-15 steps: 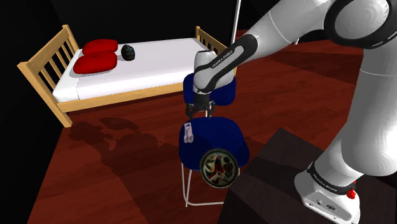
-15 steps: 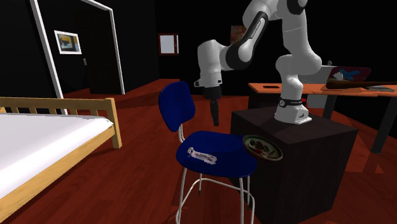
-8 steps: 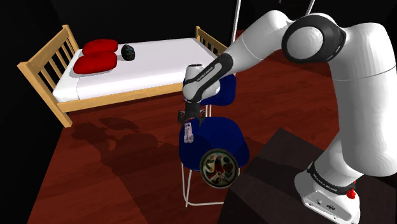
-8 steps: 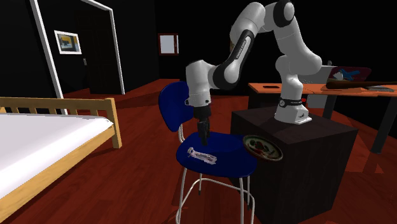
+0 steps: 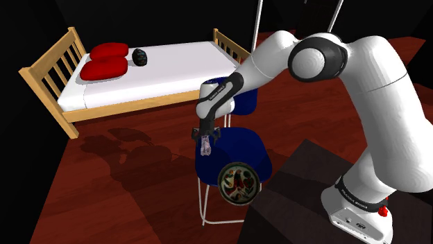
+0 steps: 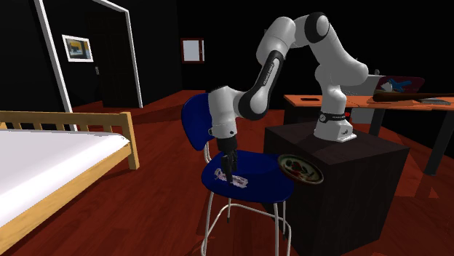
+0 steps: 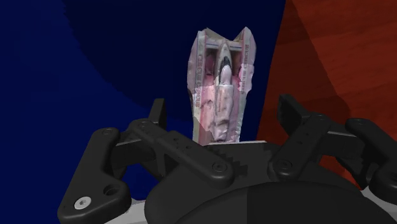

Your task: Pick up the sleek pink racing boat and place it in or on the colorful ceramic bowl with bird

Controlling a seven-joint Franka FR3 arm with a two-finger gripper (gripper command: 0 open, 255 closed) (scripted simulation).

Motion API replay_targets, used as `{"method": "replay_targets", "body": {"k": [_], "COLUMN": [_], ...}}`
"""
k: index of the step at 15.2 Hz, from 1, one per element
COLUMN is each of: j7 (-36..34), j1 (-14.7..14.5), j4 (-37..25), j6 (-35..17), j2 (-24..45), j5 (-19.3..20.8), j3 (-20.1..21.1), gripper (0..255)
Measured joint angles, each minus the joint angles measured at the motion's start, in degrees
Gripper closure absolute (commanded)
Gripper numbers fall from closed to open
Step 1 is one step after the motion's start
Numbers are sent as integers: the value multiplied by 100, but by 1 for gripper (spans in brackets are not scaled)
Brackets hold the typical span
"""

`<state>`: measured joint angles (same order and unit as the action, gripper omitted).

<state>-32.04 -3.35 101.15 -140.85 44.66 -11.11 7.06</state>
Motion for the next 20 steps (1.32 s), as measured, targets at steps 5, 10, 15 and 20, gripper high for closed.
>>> {"method": "replay_targets", "body": {"k": [5, 10, 15, 20], "j7": [-6, -7, -6, -7], "j1": [-29, -31, -28, -24], "j4": [-62, -63, -68, -78], "j6": [-108, -114, -110, -101], "j2": [165, 170, 159, 147], "j5": [-2, -2, -2, -2], "j3": [3, 4, 1, -2], "gripper": [0, 255, 255, 255]}}
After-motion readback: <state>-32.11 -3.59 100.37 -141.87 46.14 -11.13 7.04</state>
